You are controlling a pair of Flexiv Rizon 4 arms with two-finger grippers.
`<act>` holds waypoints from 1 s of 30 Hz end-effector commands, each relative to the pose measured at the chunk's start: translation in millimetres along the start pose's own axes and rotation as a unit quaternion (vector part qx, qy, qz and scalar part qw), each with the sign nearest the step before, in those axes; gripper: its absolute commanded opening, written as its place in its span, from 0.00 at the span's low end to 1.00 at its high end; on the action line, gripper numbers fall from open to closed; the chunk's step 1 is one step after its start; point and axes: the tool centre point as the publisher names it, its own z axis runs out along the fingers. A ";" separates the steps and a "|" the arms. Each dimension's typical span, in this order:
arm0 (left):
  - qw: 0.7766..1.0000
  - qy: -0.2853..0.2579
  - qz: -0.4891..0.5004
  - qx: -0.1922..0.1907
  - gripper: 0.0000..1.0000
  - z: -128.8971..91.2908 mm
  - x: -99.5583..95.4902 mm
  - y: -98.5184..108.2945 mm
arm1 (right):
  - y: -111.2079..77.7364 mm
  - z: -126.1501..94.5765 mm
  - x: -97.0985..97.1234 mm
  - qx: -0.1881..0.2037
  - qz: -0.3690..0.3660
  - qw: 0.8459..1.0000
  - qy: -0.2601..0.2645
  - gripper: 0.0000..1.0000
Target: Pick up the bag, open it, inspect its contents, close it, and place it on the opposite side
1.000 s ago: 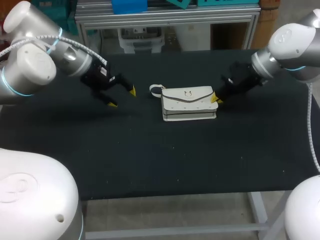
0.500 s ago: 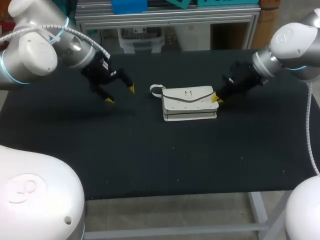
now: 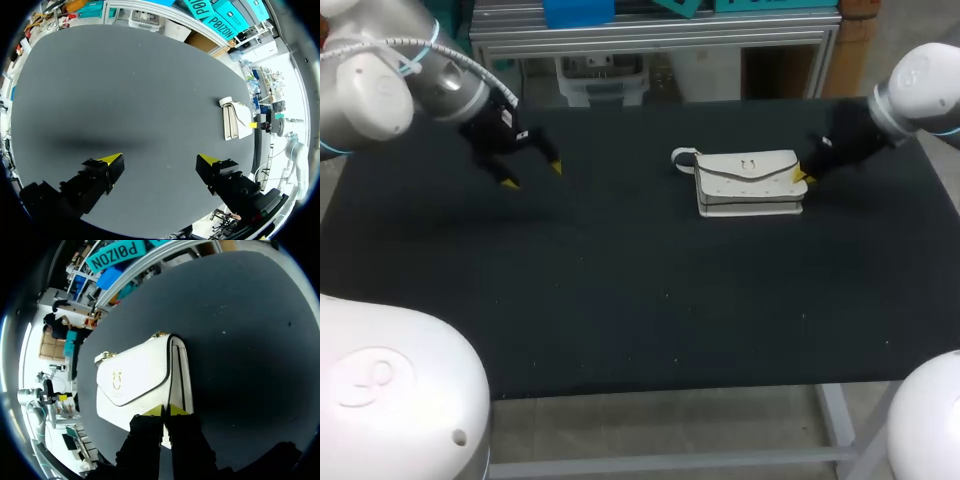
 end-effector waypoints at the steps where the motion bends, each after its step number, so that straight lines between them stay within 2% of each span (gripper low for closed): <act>1: 1.000 -0.016 0.001 -0.004 1.00 -8.3 -3.4 -6.4 | 18.8 -8.4 -31.2 0.006 0.006 1.000 0.003 0.00; 10: 0.999 -0.041 0.011 -0.005 1.00 -19.3 -22.8 -20.2 | 49.6 -31.7 -75.3 0.000 0.010 1.000 -0.014 0.00; 18: 0.998 -0.048 0.025 -0.010 1.00 -30.1 -39.4 -31.3 | 75.0 -53.6 -107.7 0.032 0.005 0.999 0.020 0.00; 20: 0.998 -0.063 0.014 -0.012 1.00 -34.5 -44.5 -34.6 | 75.0 -53.6 -107.7 0.032 0.005 0.999 0.020 0.00; 30: 0.998 -0.063 0.014 -0.012 1.00 -34.5 -44.5 -34.6 | 75.0 -53.6 -107.7 0.032 0.005 0.999 0.020 0.00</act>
